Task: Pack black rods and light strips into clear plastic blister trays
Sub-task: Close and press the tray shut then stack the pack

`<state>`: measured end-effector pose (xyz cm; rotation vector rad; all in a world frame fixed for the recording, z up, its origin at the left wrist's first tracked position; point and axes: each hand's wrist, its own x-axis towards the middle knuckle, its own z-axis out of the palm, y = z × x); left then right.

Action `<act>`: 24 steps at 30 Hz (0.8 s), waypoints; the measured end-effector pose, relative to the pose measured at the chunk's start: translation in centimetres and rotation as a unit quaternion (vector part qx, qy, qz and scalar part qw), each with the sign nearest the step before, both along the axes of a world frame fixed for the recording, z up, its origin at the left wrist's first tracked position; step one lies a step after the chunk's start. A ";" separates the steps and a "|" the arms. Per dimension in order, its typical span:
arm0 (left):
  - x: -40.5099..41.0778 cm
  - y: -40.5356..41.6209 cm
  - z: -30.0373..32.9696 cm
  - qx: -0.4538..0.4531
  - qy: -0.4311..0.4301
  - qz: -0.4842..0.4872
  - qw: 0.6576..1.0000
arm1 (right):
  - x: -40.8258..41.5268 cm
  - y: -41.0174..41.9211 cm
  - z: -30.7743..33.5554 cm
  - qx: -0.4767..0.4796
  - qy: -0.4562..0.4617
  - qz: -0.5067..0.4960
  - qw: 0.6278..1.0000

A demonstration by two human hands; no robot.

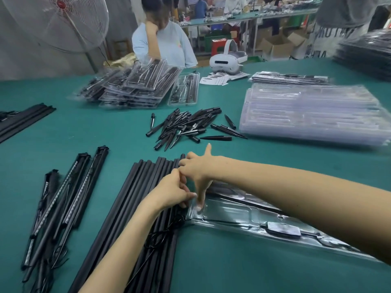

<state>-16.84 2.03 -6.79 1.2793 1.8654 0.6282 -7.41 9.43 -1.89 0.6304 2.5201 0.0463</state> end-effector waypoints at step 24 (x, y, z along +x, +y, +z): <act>2.6 -1.9 0.0 -0.038 -0.012 -0.046 0.998 | 4.0 0.7 -2.5 -0.144 0.018 -0.069 0.987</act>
